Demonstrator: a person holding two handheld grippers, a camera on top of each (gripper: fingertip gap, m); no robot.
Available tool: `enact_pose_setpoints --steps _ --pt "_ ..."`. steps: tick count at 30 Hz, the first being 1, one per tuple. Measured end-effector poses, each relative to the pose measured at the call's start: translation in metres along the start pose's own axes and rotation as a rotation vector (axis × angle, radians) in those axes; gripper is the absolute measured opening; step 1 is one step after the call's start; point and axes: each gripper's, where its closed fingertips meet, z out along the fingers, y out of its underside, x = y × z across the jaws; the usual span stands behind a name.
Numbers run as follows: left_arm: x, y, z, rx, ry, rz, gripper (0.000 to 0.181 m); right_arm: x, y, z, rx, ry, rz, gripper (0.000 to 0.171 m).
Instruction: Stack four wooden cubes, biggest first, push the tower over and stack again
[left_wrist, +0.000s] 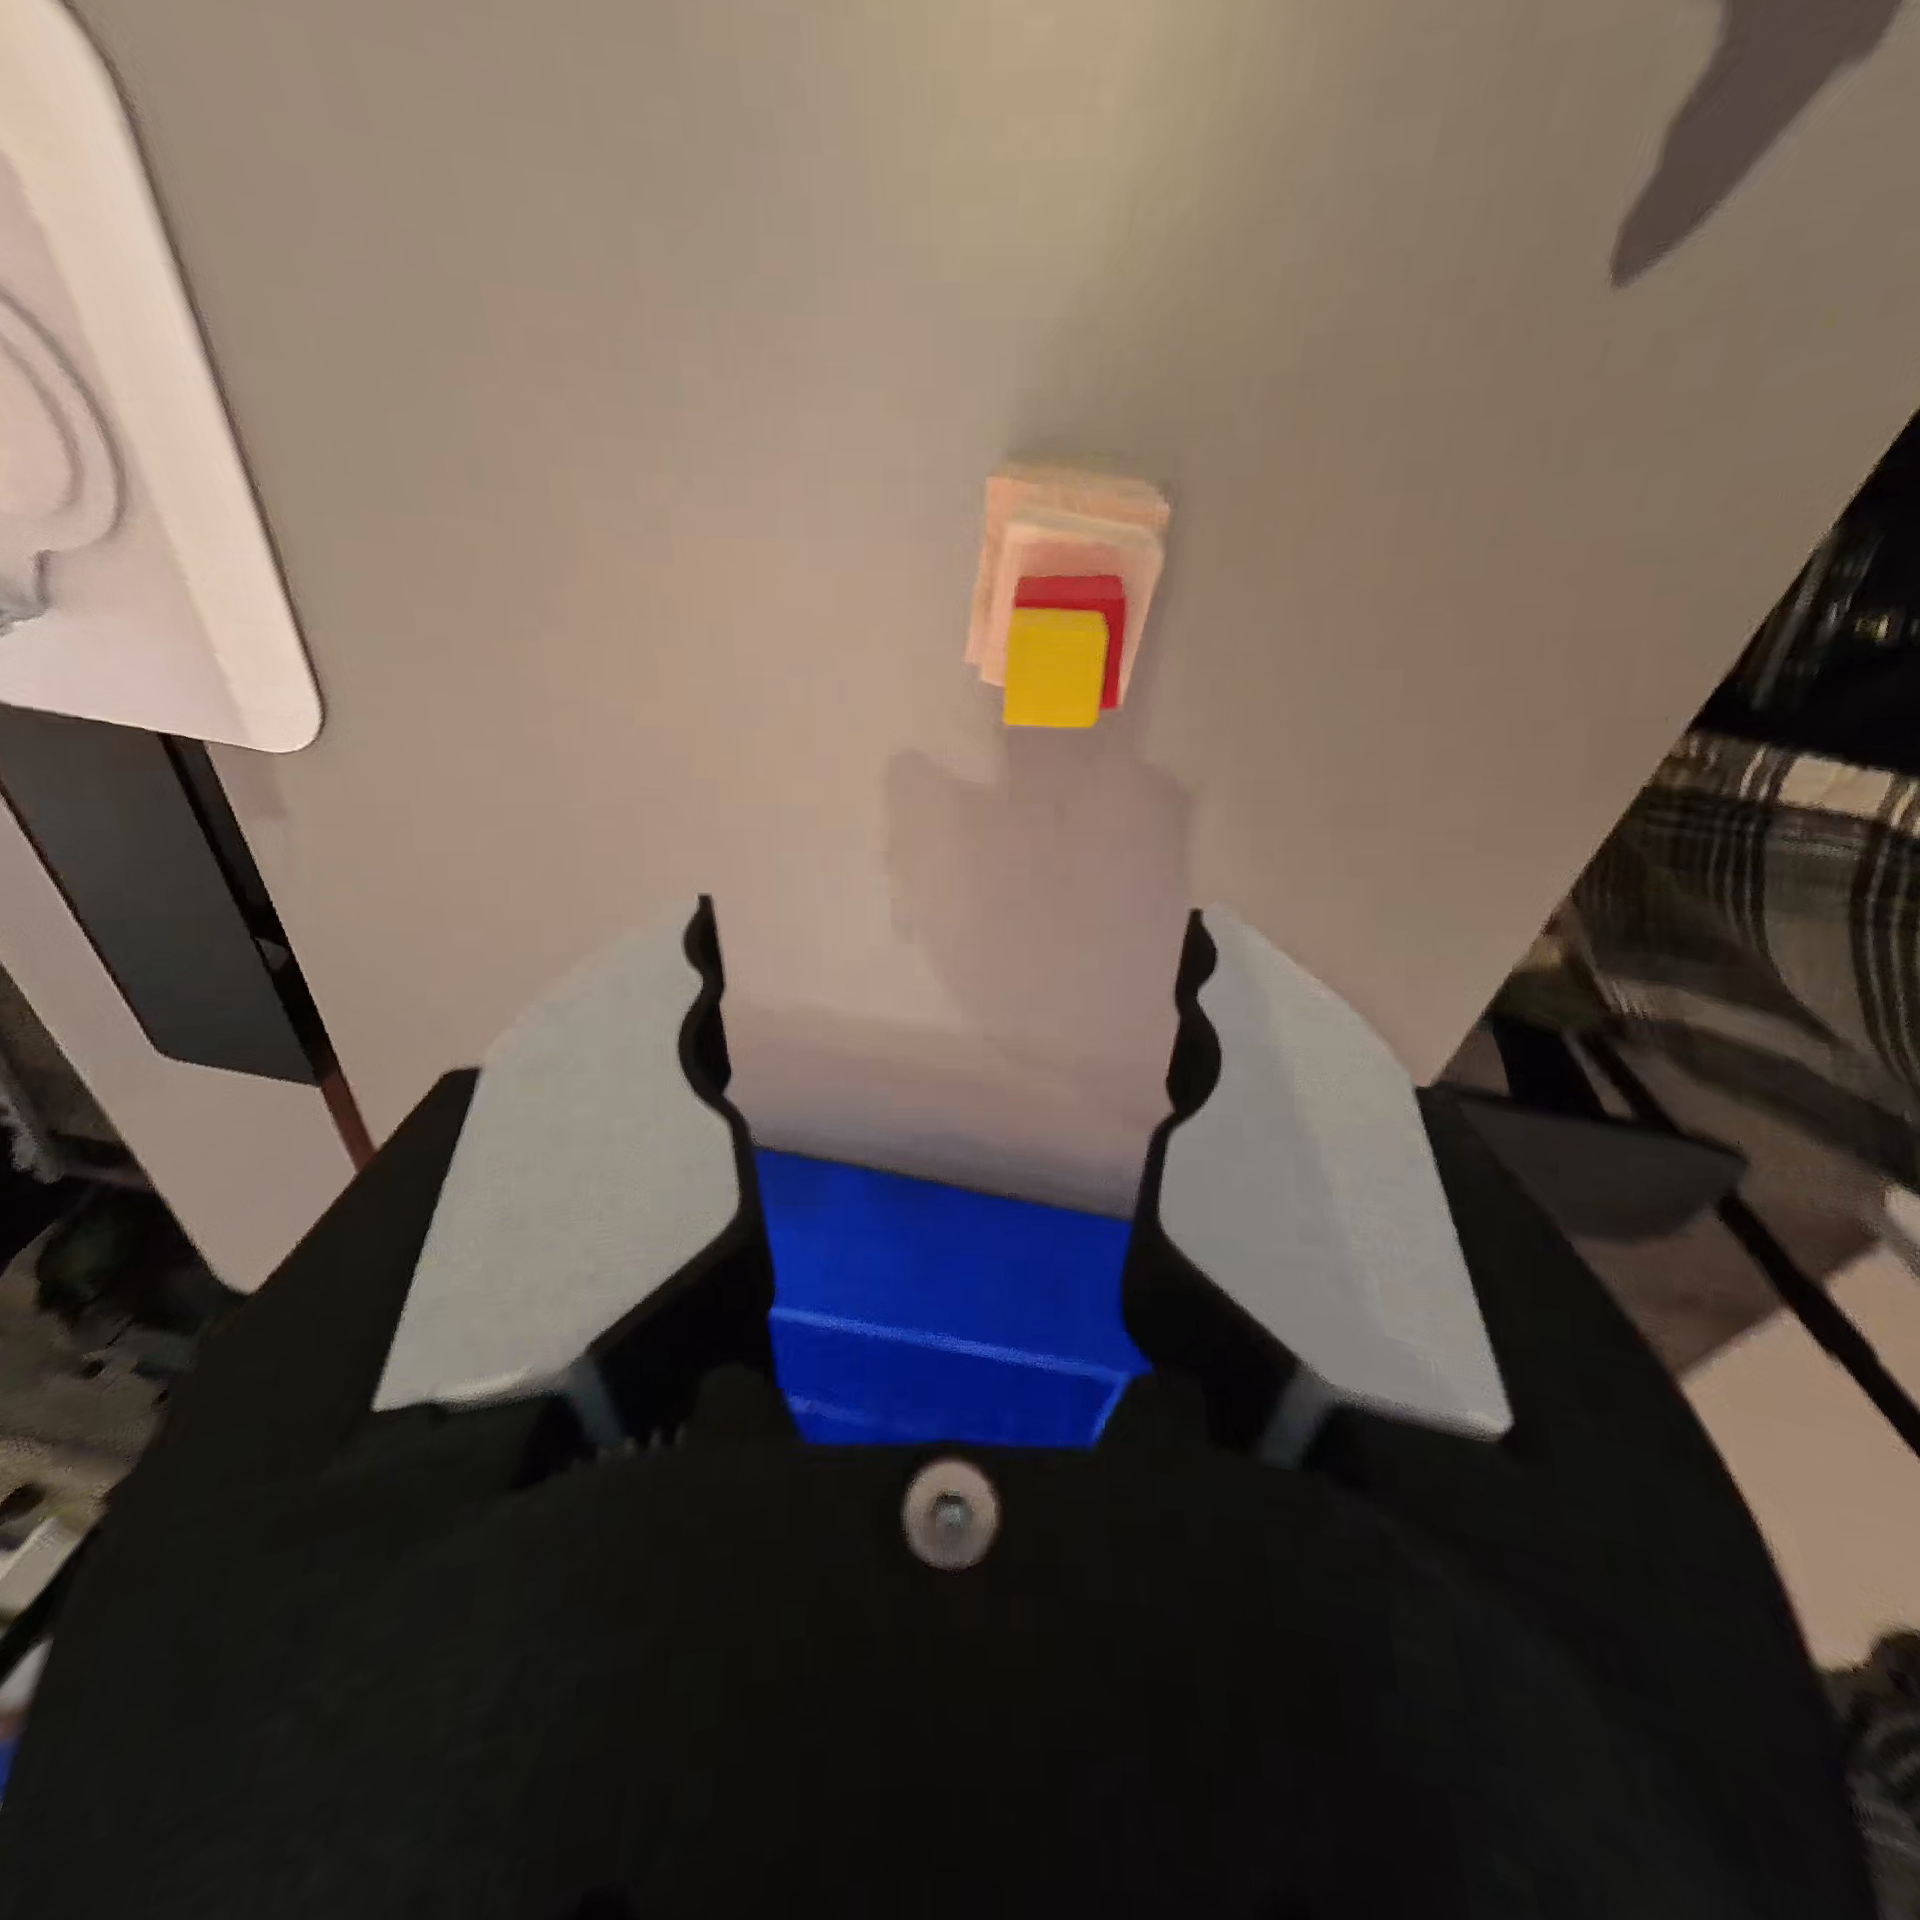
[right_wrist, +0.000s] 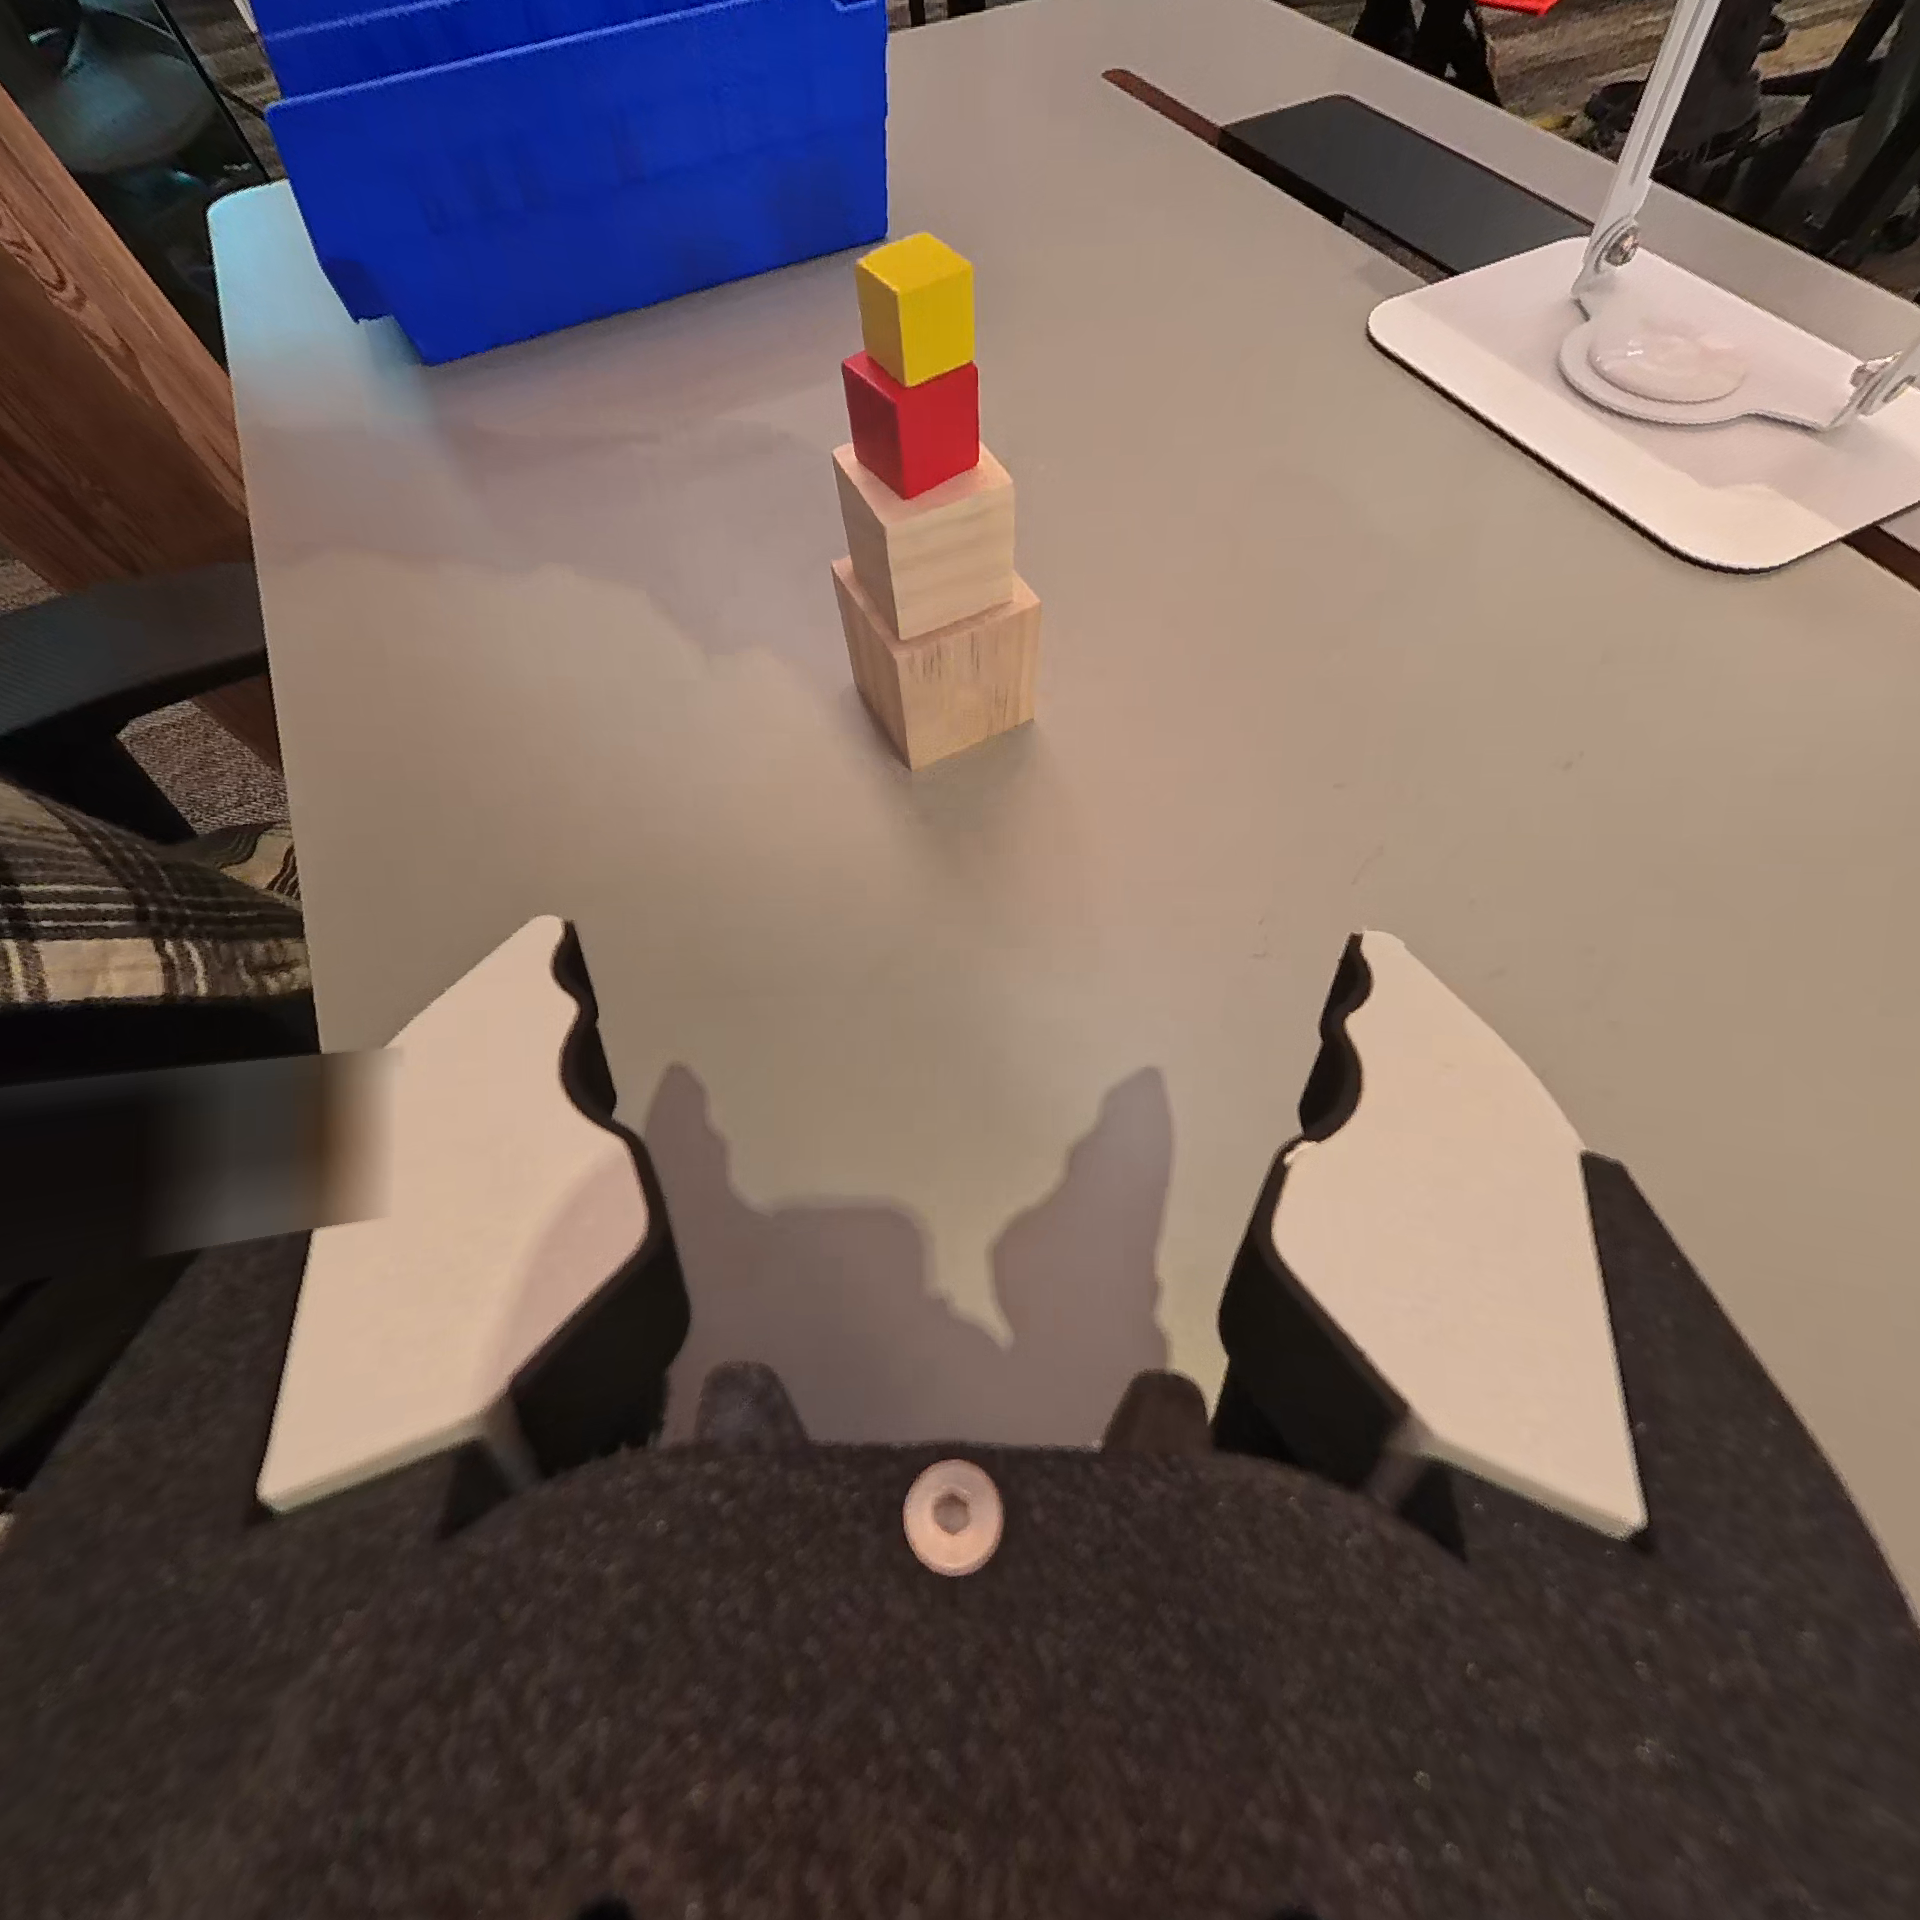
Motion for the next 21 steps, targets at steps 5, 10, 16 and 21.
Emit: enact_pose_setpoints --steps 5,10,16,21 --pt "-0.008 0.018 0.005 0.399 -0.058 -0.151 0.096 0.002 0.001 0.002 -0.009 0.013 0.006 0.129" --pt "0.002 0.042 0.029 0.763 -0.166 -0.325 0.109 0.005 0.011 0.012 -0.079 0.044 0.034 0.130" --pt "0.032 0.069 0.042 1.154 -0.203 -0.539 0.110 0.009 0.018 0.030 -0.134 0.098 0.144 0.131" --pt "0.036 0.106 0.045 1.301 -0.270 -0.702 0.110 0.023 0.017 0.032 -0.238 0.213 0.246 0.123"
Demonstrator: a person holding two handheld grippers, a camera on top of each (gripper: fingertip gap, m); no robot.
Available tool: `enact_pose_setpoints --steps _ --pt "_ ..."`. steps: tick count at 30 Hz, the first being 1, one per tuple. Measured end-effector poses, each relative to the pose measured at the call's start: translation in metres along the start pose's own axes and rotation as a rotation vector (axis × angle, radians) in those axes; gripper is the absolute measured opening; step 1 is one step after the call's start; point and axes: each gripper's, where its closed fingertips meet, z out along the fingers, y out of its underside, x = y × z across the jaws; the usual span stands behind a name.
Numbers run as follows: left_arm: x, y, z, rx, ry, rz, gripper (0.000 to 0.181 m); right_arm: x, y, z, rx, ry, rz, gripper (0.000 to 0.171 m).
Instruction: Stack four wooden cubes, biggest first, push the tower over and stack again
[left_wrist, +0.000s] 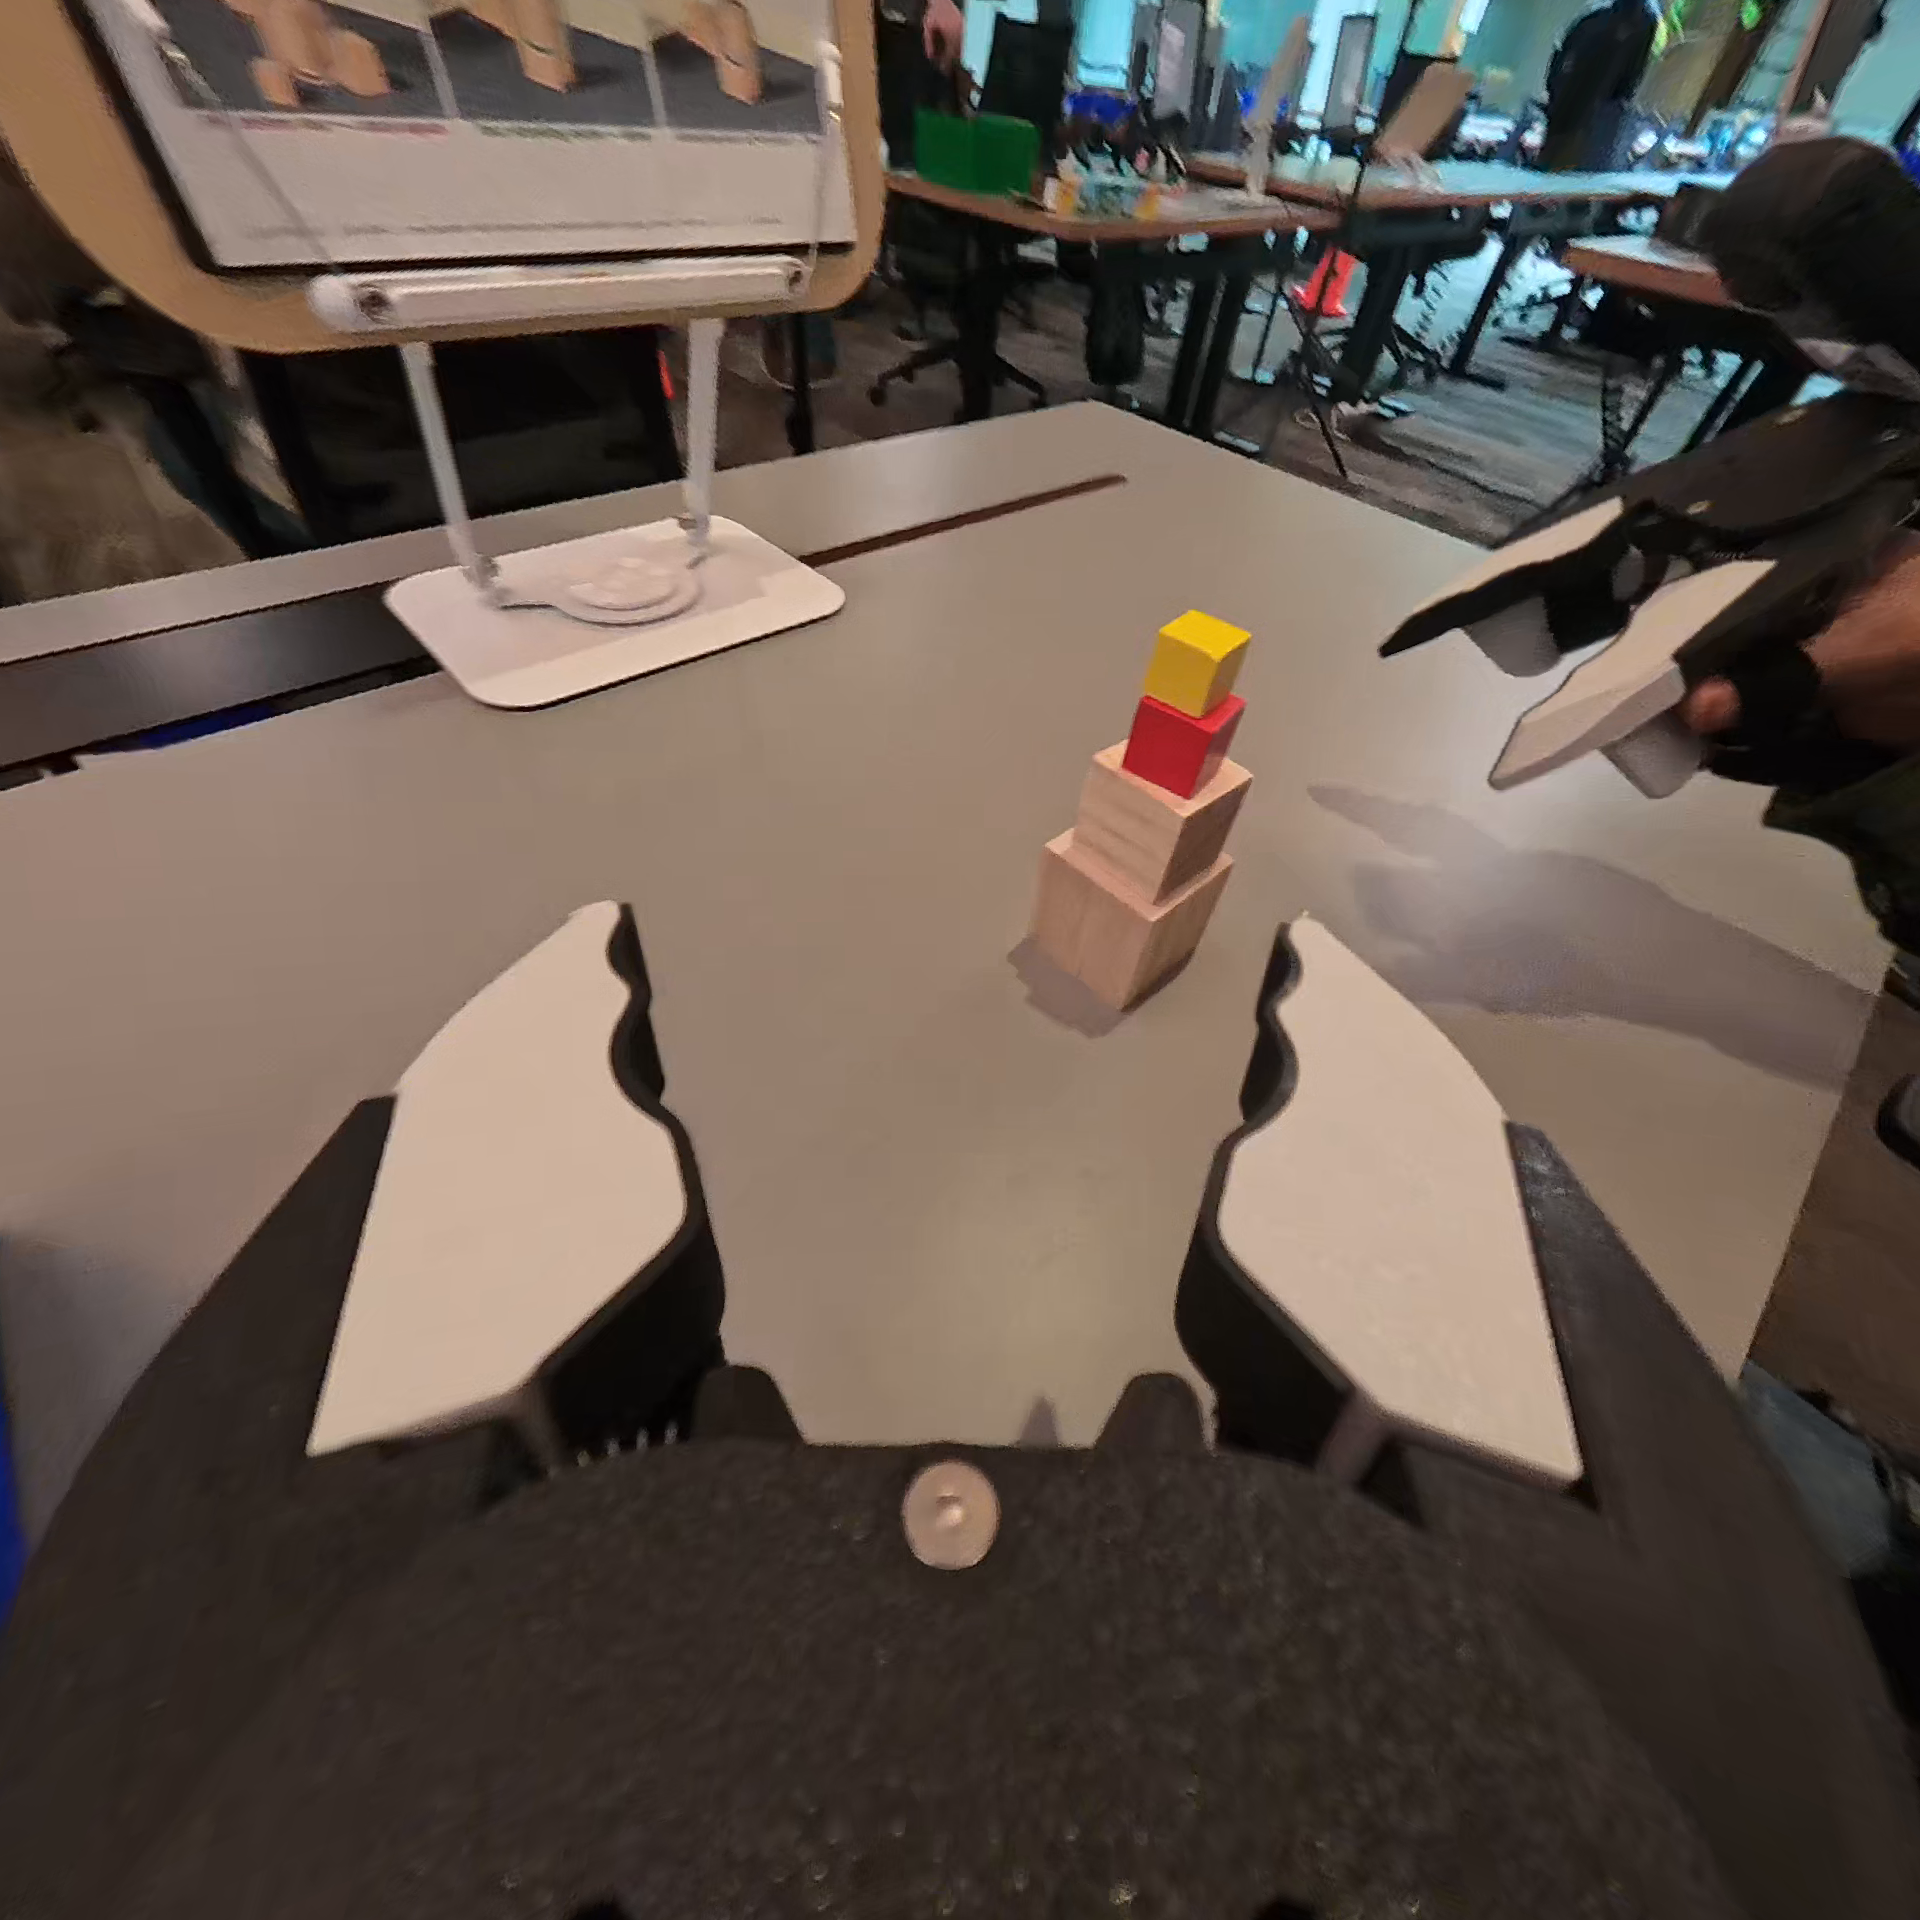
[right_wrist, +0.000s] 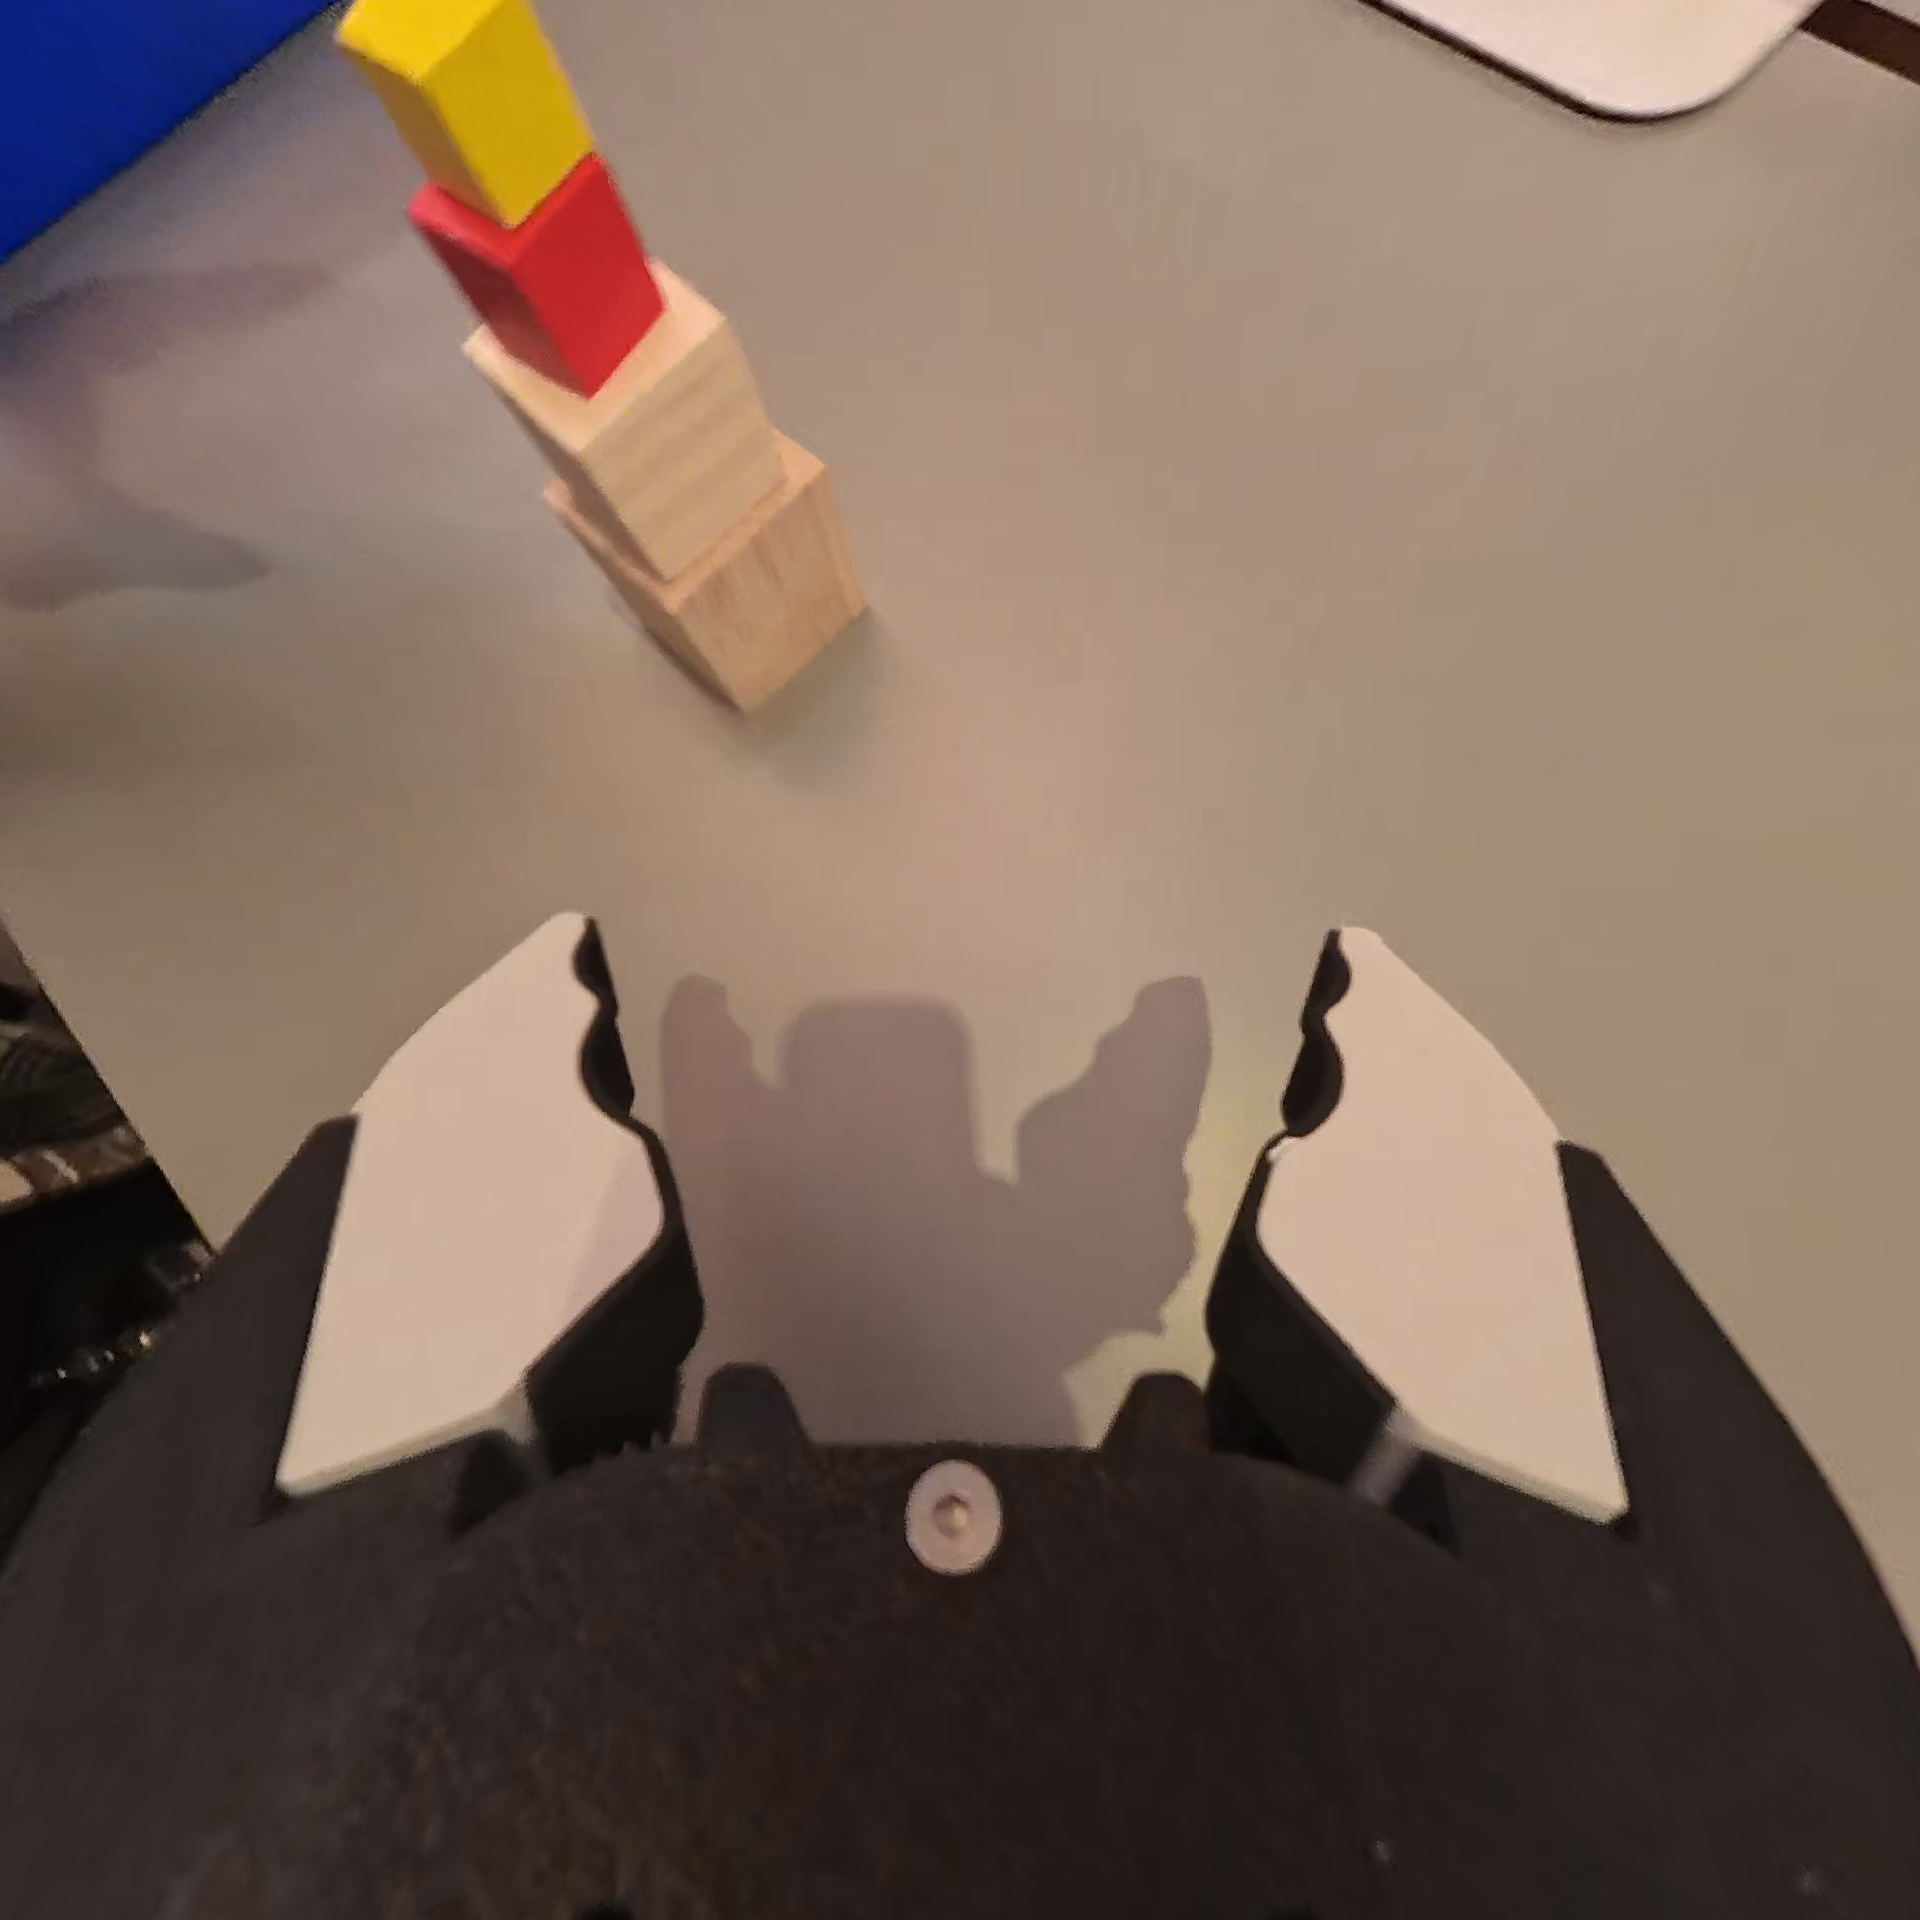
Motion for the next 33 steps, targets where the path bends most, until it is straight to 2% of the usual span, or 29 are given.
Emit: enact_pose_setpoints --steps 2,4,7,9,19,28,33 --pt "-0.006 0.004 -0.009 0.013 -0.035 -0.009 0.110 0.005 -0.006 -0.003 -0.017 0.033 0.091 0.113" --pt "-0.011 0.007 -0.016 0.025 -0.076 -0.001 0.110 0.006 -0.011 -0.005 -0.036 0.045 0.198 0.068" --pt "-0.014 0.007 -0.026 0.018 -0.115 0.023 0.111 -0.012 -0.023 -0.007 -0.033 -0.097 0.338 0.000" --pt "-0.018 0.001 -0.034 0.036 -0.149 0.043 0.110 -0.009 -0.020 -0.003 -0.075 -0.049 0.427 0.000" --pt "-0.029 -0.006 -0.059 0.067 -0.165 0.023 0.110 -0.019 -0.007 0.022 -0.329 0.066 0.607 0.000" --pt "-0.034 -0.011 -0.075 0.094 -0.144 0.000 0.108 -0.032 -0.029 0.049 -0.408 0.086 0.662 0.000" --pt "-0.036 -0.009 -0.075 0.083 -0.132 -0.002 0.109 -0.056 -0.050 0.074 -0.427 0.026 0.622 0.000"
